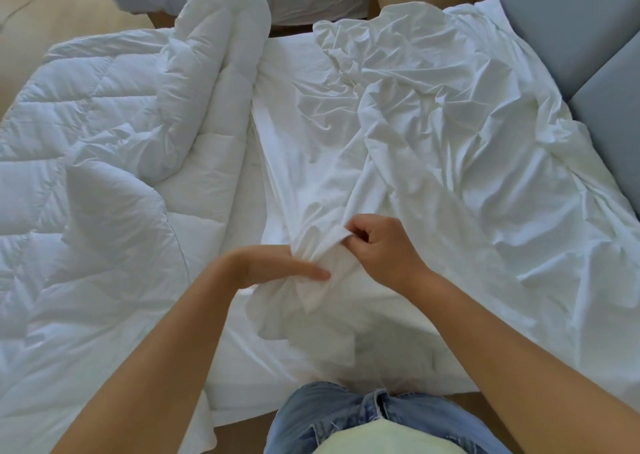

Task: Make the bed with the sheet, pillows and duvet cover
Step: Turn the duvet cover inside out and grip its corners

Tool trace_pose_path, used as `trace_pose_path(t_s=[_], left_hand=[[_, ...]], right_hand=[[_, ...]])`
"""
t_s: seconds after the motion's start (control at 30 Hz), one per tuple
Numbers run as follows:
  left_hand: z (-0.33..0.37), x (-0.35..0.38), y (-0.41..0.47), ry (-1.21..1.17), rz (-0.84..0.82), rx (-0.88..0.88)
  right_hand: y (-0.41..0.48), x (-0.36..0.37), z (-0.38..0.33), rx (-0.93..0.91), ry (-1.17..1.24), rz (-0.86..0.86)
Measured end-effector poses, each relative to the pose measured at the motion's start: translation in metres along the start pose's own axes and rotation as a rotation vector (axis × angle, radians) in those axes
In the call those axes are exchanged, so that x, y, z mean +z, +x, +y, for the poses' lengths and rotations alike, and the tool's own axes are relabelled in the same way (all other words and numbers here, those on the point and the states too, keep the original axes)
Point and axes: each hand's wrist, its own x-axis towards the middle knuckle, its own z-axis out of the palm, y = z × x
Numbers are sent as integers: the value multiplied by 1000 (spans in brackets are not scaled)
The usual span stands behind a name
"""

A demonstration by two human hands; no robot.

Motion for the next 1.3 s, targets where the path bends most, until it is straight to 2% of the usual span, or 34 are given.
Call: trace_pose_path(t_s=[0.07,0.13,0.23,0.3,0.4,0.47,0.6,0.67,0.73,0.8,0.87,0.97,1.07,1.17,1.23,1.3], left_hand=[[-4,-3,-3,162,-57,-178],[-4,-5,-3,223,-52,-191],[0,-9,-1,-54,20,117],[0,-7,1,-265,71,306],[-5,9,10,-337,61,409],[-7,22,14,-396,35,468],[10,19,3,-462,151,629],[19,9,-3,-398,210,587],[21,2,-4,-297,256,417],[17,3,-3,-196,190,207],[11,9,-1,-143,104,88],[4,14,0,-225,35,107],[-6,8,2,-396,112,211],[-14,6,1,-617,198,349],[-16,4,-2,-820,269,395],[-16,1,-2,-900,334,388]], right_hand=[[-4,8,-5,-25,11,6],[1,11,-15,-66,36,53],[12,11,-21,-70,71,73],[13,12,-17,4,29,-41],[11,14,-12,136,69,-157],[11,12,-20,119,112,-135],[22,0,-60,-80,232,54],[28,-1,-71,-113,257,81],[29,3,-69,-64,229,64],[23,10,-57,2,203,44],[17,18,-46,40,209,43],[15,29,-41,57,223,33],[24,33,-42,91,288,35],[27,27,-29,177,337,-34],[18,22,-9,239,253,-138],[4,21,10,280,113,-250]])
